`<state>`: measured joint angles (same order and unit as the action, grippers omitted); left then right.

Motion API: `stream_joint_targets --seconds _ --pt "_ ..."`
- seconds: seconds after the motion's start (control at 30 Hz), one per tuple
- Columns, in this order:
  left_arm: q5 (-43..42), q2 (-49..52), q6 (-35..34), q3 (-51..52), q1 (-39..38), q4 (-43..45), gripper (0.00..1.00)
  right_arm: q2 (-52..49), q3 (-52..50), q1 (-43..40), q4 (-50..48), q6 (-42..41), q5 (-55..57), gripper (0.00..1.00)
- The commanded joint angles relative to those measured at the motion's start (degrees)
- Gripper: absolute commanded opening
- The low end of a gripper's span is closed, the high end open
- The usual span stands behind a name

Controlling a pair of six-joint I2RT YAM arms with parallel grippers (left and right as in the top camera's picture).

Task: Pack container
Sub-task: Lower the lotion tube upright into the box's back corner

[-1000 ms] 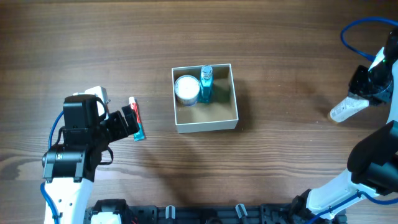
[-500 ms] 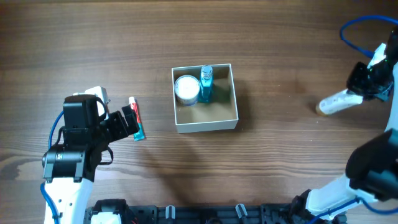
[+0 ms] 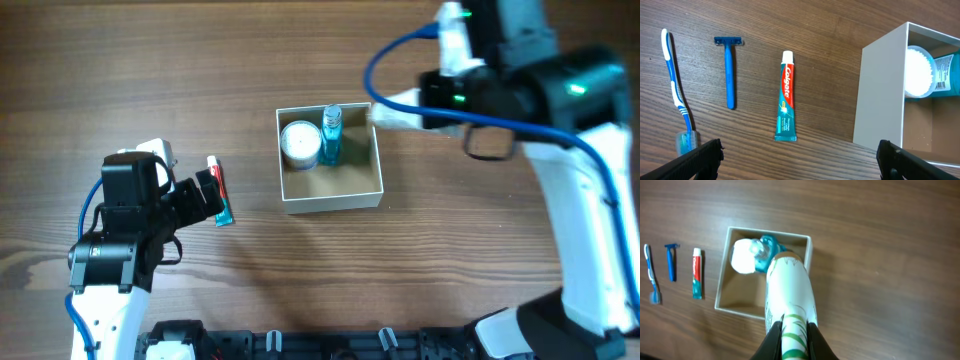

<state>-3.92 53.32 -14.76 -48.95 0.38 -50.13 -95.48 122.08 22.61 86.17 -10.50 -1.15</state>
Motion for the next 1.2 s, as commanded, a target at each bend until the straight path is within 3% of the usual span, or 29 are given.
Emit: stream_joint_targets --seconds 0.0,0.77,0.8,0.83,0.87,0.93,1.17 --pt "-0.26 0.04 -0.74 -1.31 -0.26 0.11 0.99 -3.8 1.62 2.23 -4.63 -1.73 2.71 0.04" --pt "-0.26 0.04 -0.72 -1.31 -0.26 -0.35 1.0 -24.65 1.55 2.29 -6.47 -4.5 3.06 0.05" --pt "-0.26 0.04 -0.72 -1.31 -0.26 -0.35 1.0 -24.65 1.55 2.29 -6.73 -4.46 3.06 0.07" --pt "-0.26 0.04 -0.72 -1.31 -0.26 -0.35 1.0 -24.65 1.55 2.29 -7.02 -4.26 3.04 0.16" --pt "-0.26 0.04 -0.72 -1.31 -0.26 -0.35 1.0 -24.65 1.55 2.29 -7.3 -3.02 2.29 0.39" --pt "-0.26 0.04 -0.72 -1.31 -0.26 -0.37 1.0 -24.65 1.55 2.29 -7.26 -2.99 2.16 0.55" --pt "-0.26 0.04 -0.72 -1.31 -0.26 -0.35 1.0 -24.65 1.55 2.29 -7.06 -2.99 2.19 0.56"
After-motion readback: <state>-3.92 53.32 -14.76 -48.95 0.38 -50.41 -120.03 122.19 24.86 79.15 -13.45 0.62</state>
